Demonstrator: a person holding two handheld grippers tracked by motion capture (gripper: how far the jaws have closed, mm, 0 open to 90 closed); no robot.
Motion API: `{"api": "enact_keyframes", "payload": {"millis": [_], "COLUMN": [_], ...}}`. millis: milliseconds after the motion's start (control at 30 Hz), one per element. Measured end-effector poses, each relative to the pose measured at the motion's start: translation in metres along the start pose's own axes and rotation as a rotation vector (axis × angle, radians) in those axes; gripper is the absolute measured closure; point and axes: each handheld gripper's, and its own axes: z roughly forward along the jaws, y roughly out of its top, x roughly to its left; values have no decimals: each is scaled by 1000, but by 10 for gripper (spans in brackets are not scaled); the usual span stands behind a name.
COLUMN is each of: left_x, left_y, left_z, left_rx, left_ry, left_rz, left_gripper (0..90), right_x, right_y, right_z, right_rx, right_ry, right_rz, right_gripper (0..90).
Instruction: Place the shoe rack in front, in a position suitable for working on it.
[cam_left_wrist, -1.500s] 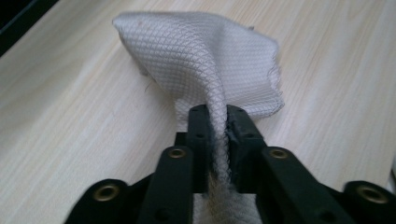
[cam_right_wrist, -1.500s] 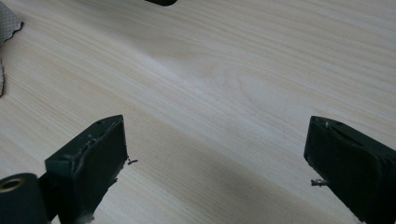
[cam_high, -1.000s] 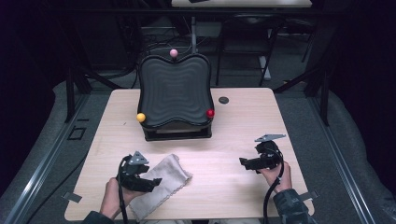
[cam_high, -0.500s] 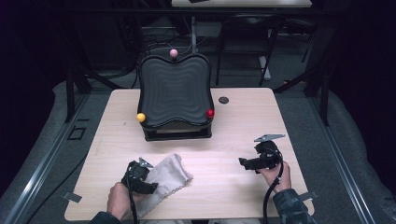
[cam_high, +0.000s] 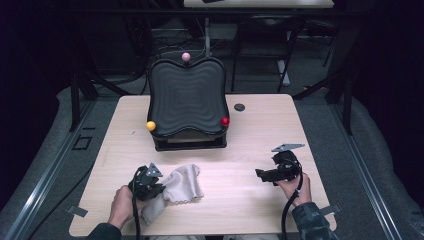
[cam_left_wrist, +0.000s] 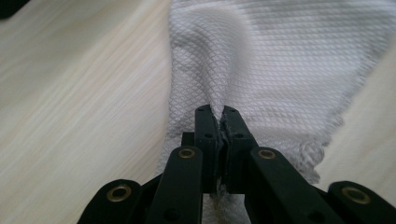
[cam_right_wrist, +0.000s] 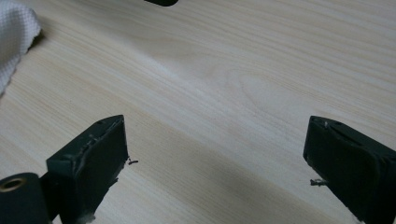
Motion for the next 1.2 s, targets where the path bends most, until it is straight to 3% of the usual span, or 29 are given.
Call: {"api": "enact_keyframes", "payload": {"millis": [33,67,133,200,233,400,500,600,767,833,1033,1100,1133,1167,1200], "left_x": [-11,-11,-20,-24,-25,-20,-11,3,22,32,38,40,41,44,46], "left_y": [5,5,8,9,7,2,-4,-10,-23,-30,-42,-45,-45,-46,-46], "left_z": [0,0,2,4,4,0,-5,-12,-15,-17,-22,-23,-25,-28,-31], "left_rx": [-20,-20,-38,-10,-14,-18,-23,-29,-7,-14,1,6,9,-10,-23], "left_ry": [-39,-39,-95,-102,-141,-190,-185,-166,-137,-151,-191,-203,-195,-183,-165], "left_rz": [75,75,138,186,217,259,243,197,157,131,124,119,109,84,69], "left_gripper": [868,868,868,867,867,866,862,833,824,819,797,750,697,536,536], "right_x": [0,0,1,3,4,5,6,9,14,15,18,19,19,21,21], "right_y": [0,0,0,0,1,1,1,2,4,4,5,5,6,9,9], "right_z": [0,0,0,0,0,2,2,3,6,6,7,7,8,6,6], "right_rx": [-1,-1,-3,-6,-9,-4,-3,0,2,2,5,3,1,-8,-8], "right_ry": [3,3,9,-1,-1,10,6,18,19,15,13,2,3,9,9], "right_rz": [0,0,-2,-3,-7,-3,-9,-15,-28,-29,-35,-39,-40,-40,-40], "right_gripper": [57,57,57,57,57,57,57,57,57,57,57,57,56,56,56]}}
